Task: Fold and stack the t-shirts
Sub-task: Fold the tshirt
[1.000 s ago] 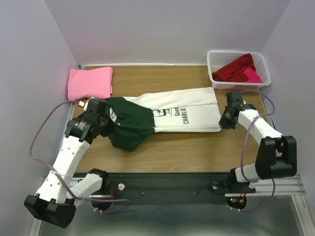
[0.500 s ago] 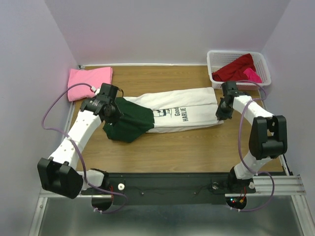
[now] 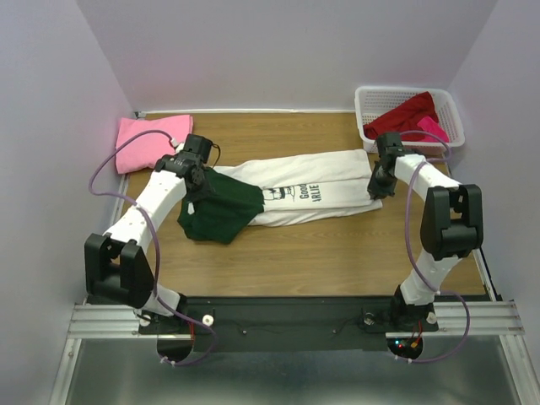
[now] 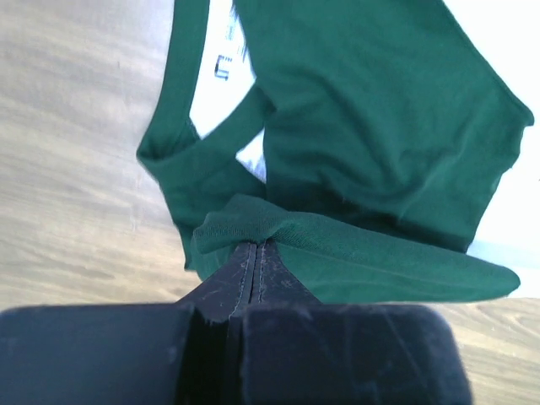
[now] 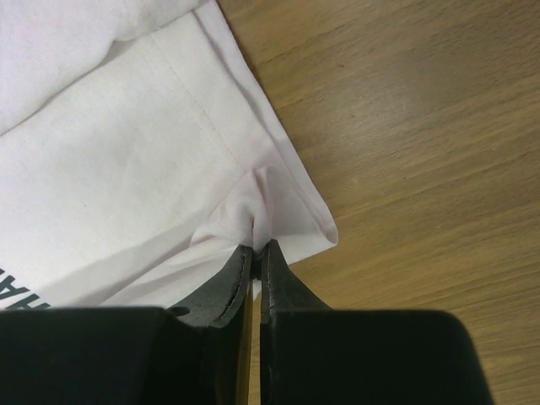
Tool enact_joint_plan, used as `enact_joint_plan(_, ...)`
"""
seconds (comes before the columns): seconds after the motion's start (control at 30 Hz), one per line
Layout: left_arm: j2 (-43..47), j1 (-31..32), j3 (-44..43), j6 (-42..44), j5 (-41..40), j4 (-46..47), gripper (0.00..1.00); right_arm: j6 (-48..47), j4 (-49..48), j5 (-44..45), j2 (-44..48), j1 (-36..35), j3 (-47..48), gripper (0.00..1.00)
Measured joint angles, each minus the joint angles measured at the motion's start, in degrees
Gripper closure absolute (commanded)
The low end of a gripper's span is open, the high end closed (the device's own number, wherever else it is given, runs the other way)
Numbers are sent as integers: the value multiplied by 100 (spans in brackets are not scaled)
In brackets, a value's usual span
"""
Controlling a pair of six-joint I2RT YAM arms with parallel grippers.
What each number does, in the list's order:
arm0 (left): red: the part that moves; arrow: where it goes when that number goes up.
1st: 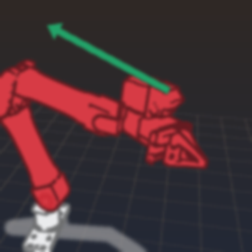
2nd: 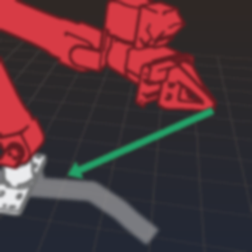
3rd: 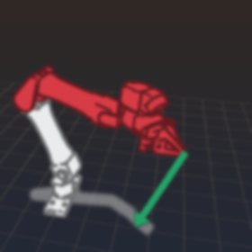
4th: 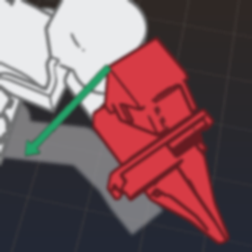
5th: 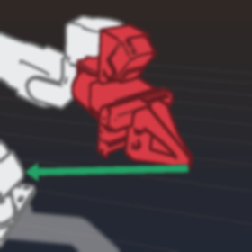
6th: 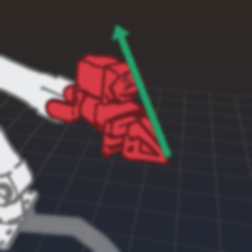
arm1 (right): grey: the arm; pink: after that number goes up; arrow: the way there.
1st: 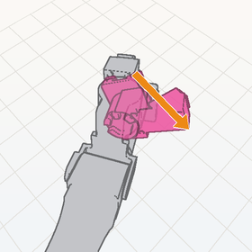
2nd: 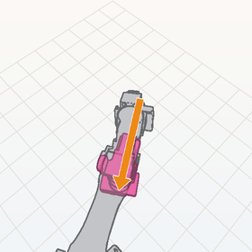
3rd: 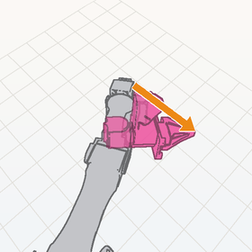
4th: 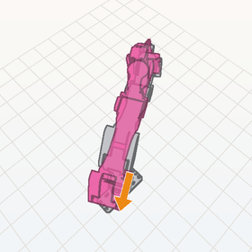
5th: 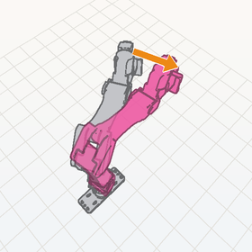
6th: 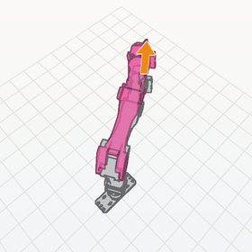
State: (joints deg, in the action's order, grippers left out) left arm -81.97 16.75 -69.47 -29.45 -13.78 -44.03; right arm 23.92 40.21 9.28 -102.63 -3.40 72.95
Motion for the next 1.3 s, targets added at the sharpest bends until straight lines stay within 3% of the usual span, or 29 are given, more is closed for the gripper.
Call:
enact_joint_plan(0.27,-581,0,-380,363,-59,321,100,37,13,87,-125,0,87,62)
enact_joint_plan(0.3,-636,0,-404,400,-48,358,98,35,9,103,-125,2,90,53)
enact_joint_plan(0.4,-826,-4,-490,492,-7,455,92,24,-20,138,-111,2,103,39)
enact_joint_plan(0.5,-1082,-11,-695,575,28,518,90,2,-42,136,35,2,103,31)
enact_joint_plan(0.63,-1598,-35,-1274,675,92,581,84,-133,-129,-105,538,2,103,30)
enact_joint_plan(0.67,-1766,-35,-1473,708,114,592,74,-192,-173,-219,713,2,103,30)
enact_joint_plan(0.77,-2210,-35,-1991,789,188,619,60,-337,-326,-623,1088,-11,103,30)
enact_joint_plan(0.8,-2347,-35,-2149,815,214,660,42,-396,-378,-772,1176,-42,98,30)
enact_joint_plan(0.83,-2435,-35,-2258,844,236,658,31,-448,-444,-903,1244,-57,76,30)
enact_joint_plan(0.87,-2546,-35,-2409,907,271,664,12,-505,-555,-1064,1357,-142,0,30)
enact_joint_plan(0.93,-2621,-35,-2535,909,319,734,2,-629,-645,-1331,1440,-280,-101,30)
enact_joint_plan(1.13,-2312,-262,-2396,835,651,1003,2,-1115,-1019,-1893,1331,-1578,-212,30)
enact_joint_plan(1.3,-1222,-1102,-1034,597,1069,1541,1,-1523,-1412,-2046,713,-3016,319,30)
